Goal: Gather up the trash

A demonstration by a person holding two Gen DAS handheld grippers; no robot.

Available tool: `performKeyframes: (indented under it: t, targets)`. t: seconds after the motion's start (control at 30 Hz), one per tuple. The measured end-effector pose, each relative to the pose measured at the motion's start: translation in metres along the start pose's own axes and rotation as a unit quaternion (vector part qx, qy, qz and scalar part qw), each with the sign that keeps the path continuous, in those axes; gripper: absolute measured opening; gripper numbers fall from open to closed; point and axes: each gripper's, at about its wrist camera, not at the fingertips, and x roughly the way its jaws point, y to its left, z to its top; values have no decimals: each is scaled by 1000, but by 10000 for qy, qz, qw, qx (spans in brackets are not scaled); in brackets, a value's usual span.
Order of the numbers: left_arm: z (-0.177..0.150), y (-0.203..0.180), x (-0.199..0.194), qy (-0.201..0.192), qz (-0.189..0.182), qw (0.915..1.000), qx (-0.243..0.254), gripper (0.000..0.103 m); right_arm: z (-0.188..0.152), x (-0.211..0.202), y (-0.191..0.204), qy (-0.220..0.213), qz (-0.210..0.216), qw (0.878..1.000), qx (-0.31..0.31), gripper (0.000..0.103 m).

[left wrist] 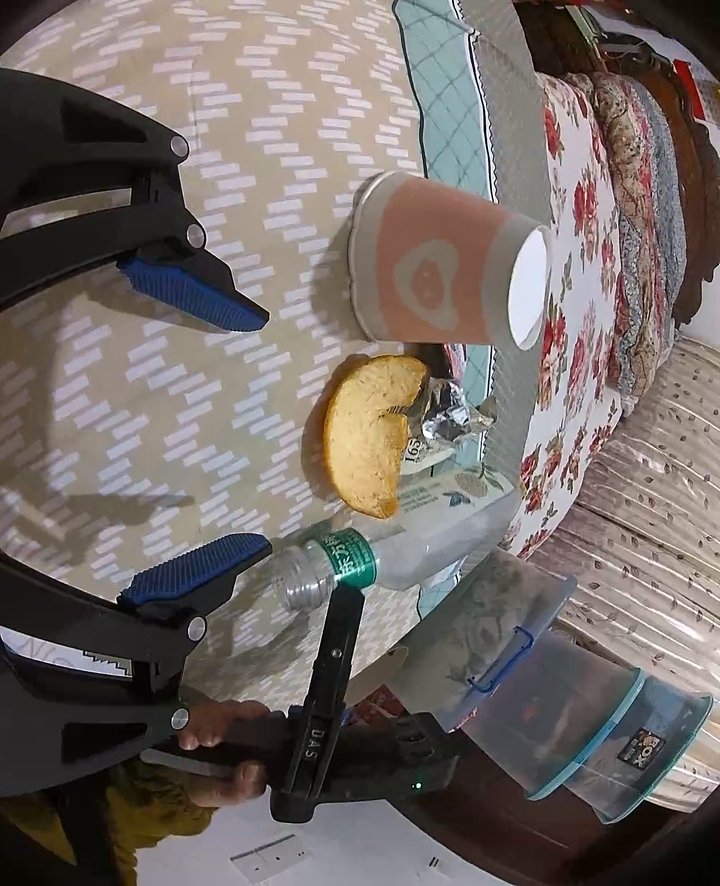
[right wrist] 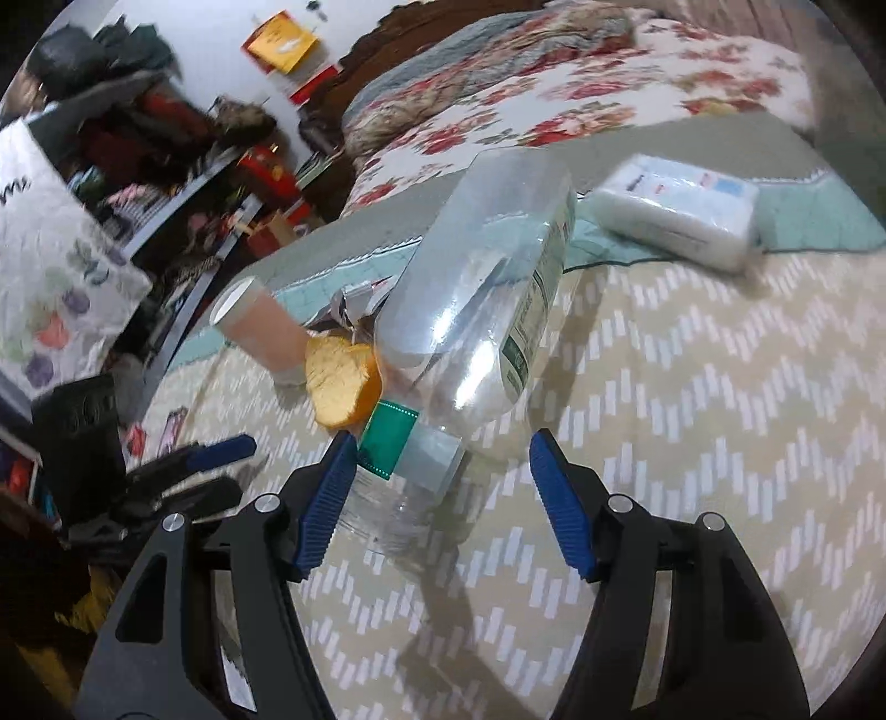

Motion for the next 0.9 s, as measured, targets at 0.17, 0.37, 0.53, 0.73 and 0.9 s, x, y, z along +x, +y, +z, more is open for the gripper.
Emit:
performKeyframes:
  t: [0.17, 0.37, 0.53, 0.73, 0.9]
  targets:
    - [0, 0, 0, -52, -120, 9999, 4, 72, 3, -9, 16, -425, -471, 9978, -165, 67]
    - [0, 6, -2, -94, -238, 9996, -79, 72, 8, 3, 18, -323, -570, 9978, -136, 67]
    - [0, 5, -5, -154, -210, 9997, -39, 72, 5, 14, 22, -266, -684, 9972, -123, 66]
    - [-3, -5, -6, -197, -33, 9996, 211, 72, -2, -5, 13, -840, -1575, 9839, -56, 66]
    - [-4, -11, -6, -211, 97, 9991, 342, 72, -12, -33, 12, -1400, -1634, 9766, 8, 67]
